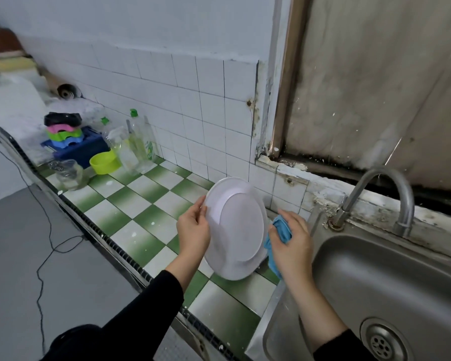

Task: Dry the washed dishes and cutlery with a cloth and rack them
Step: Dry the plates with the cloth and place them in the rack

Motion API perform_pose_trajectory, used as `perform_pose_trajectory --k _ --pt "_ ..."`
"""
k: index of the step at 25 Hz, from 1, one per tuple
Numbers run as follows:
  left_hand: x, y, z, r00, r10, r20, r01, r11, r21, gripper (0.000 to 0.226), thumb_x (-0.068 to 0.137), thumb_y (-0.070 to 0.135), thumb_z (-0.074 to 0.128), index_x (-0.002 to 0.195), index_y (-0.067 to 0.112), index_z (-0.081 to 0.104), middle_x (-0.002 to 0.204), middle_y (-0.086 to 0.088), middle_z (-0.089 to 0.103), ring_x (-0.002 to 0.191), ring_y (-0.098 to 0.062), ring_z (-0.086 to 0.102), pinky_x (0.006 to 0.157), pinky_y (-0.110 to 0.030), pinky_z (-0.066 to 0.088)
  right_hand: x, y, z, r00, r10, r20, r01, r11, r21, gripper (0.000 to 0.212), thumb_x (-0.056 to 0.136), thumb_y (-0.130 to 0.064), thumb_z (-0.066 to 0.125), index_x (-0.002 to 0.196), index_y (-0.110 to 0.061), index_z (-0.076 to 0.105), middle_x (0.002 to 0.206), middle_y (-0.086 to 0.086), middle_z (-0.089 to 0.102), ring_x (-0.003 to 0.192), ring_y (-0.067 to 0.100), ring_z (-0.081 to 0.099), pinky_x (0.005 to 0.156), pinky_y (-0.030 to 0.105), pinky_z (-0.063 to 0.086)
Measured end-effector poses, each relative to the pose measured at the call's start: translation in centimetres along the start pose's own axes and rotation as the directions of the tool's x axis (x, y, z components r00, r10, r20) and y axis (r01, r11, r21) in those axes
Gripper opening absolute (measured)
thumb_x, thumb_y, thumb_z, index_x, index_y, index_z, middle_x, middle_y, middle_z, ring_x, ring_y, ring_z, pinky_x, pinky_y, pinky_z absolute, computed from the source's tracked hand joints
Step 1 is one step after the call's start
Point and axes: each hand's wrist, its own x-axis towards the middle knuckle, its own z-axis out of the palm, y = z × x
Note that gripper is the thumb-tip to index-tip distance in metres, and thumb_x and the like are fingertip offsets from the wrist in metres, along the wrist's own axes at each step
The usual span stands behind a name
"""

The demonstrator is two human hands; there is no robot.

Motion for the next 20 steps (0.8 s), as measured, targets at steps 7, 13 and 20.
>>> perform_pose_trajectory --k 7,13,20 --pt "-2.4 7.2 -1.7 0.980 0.164 -0.108 -0.181 0.968 -0.173 0.026 0.095 0.006 0.056 0.113 0.019 0.068 0.106 0.003 0.071 0.089 0.005 0.065 0.087 -0.016 0.050 -0.9 -4.7 4.2 0.751 -0.652 0.107 0.661 0.738 -0.140 0.042 0.096 -0.027 0.048 0.137 -0.021 0.049 0.153 0.006 0.037 0.139 0.022 0.034 0.116 0.030 0.022" --pt "-5.6 10.4 -2.1 0.975 0.221 -0.014 -0.215 0.925 -0.314 0.026 0.094 0.000 0.055 0.107 0.020 0.067 0.088 0.013 0.069 0.076 0.010 0.064 0.072 -0.007 0.047 3.4 -8.1 0.8 0.959 -0.191 -0.210 0.227 0.960 0.163 0.048 0.100 -0.019 0.045 0.145 -0.005 0.037 0.158 0.010 0.026 0.146 0.021 0.023 0.119 0.033 0.021" --pt "-5.0 11.7 -3.6 0.984 0.123 -0.131 -0.174 0.836 -0.520 0.024 0.095 0.003 0.056 0.106 0.021 0.067 0.083 0.014 0.073 0.079 -0.003 0.066 0.073 -0.013 0.051 -0.3 -5.7 -1.9 0.705 -0.709 0.023 0.709 0.705 -0.016 0.044 0.100 -0.022 0.044 0.139 -0.003 0.046 0.152 0.016 0.036 0.145 0.029 0.028 0.118 0.043 0.025"
